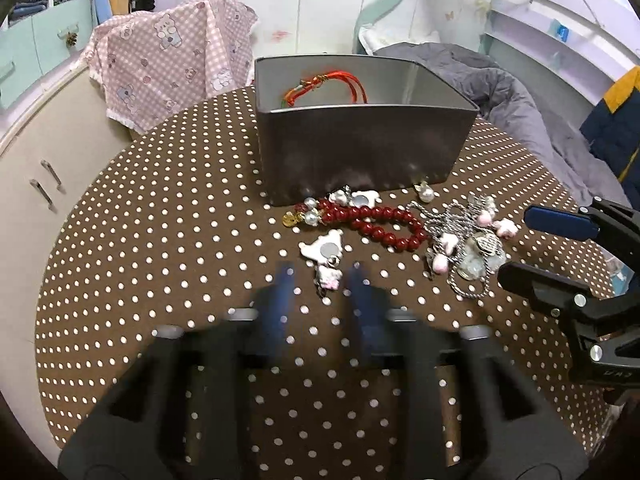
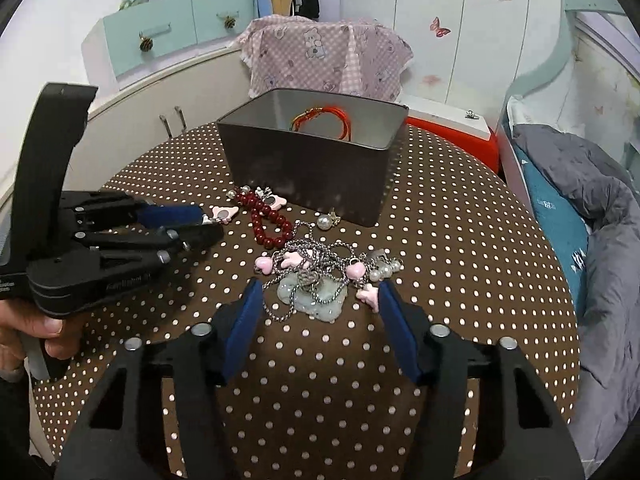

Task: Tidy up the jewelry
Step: 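Move both tools back toward the remaining jewelry on the table, then grasp a white charm with the left gripper while the right gripper grasps the pink charm keychain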

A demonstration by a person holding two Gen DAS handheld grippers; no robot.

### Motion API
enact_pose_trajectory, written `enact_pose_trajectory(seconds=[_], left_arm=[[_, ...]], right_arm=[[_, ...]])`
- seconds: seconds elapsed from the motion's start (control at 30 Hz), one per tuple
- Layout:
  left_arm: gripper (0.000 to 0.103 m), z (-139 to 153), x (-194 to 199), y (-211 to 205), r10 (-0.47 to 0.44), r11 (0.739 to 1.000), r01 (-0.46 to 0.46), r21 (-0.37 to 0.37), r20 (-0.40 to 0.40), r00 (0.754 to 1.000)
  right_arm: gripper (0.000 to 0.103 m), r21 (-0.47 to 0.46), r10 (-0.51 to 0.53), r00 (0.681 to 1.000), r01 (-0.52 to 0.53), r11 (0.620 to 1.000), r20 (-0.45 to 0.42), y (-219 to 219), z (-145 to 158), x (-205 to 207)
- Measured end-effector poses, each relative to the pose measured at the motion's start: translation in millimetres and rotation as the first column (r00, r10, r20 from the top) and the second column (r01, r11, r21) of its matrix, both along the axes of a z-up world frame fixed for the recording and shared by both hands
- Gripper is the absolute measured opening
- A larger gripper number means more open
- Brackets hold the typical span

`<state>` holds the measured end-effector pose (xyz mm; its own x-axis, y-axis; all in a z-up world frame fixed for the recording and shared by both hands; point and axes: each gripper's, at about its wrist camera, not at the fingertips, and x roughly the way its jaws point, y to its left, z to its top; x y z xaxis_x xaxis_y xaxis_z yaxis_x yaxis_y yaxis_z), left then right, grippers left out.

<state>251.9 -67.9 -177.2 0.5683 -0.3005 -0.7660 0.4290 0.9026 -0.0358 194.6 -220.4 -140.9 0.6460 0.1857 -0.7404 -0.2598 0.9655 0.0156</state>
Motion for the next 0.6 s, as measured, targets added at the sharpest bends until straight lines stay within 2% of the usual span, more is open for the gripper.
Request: enact_pose_trajectory(seconds=[0.07, 0.13, 0.17, 0.2, 0.23, 0.3, 0.37, 0.47, 0.6], left_arm=[[0.074, 1.0, 3.5, -1.0, 0.013, 1.0, -0.013, 0.005, 0.006, 1.0], [0.051, -0.1, 6.6, -2.7, -0.017, 1.0, 0.017, -0.012, -0.013, 1.0], [0.045, 0.3, 7.2, -3.3, -0.014, 1.0, 0.014, -0.004, -0.008, 1.0], [0.028, 1.2, 7.5, -4.1, -0.023, 1.0, 0.023, -0.009, -0.008, 1.0], [0.025, 1.5, 7.3, -3.9, -0.027, 1.0, 0.027, -0.013, -0.009, 1.0], [0.012, 1.5, 6.8, -2.9, -0.033, 0.999, 0.033, -0.022, -0.01, 0.999], [0.012, 2.4, 4.9, -1.0, -0.039, 0.999, 0.038, -0.03, -0.009, 0.999], [0.012, 4.0, -0.7, 3.3, -0.037, 0.998, 0.036, -0.048, -0.004, 0.999], [0.012, 7.7, -6.5, 10.5, -0.03, 0.997, 0.03, -0.071, 0.0, 1.0]], right_arm=[[0.046, -0.001, 0.007, 1.0, -0.007, 1.0, -0.012, 1.1, -2.9, 4.7], [0.039, -0.008, 0.013, 1.0, -0.013, 1.0, -0.023, 3.2, -6.4, 8.3], [0.035, -0.006, 0.021, 0.999, -0.022, 1.0, -0.031, 4.1, -8.5, 11.0], [0.032, -0.01, 0.029, 0.999, -0.029, 1.0, -0.036, 5.8, -10.4, 12.5], [0.031, -0.017, 0.032, 0.999, -0.032, 0.999, -0.032, 7.4, -10.9, 12.5], [0.027, -0.022, 0.041, 0.999, -0.042, 0.999, -0.026, 7.8, -11.2, 13.2], [0.019, -0.029, 0.045, 0.999, -0.045, 0.999, -0.027, 7.1, -9.9, 13.3], [0.009, 0.008, 0.057, 0.998, -0.057, 0.998, -0.021, 1.5, -3.7, 9.2], [0.009, 0.067, 0.056, 0.998, -0.056, 0.996, -0.001, -11.1, 14.3, 2.8]])
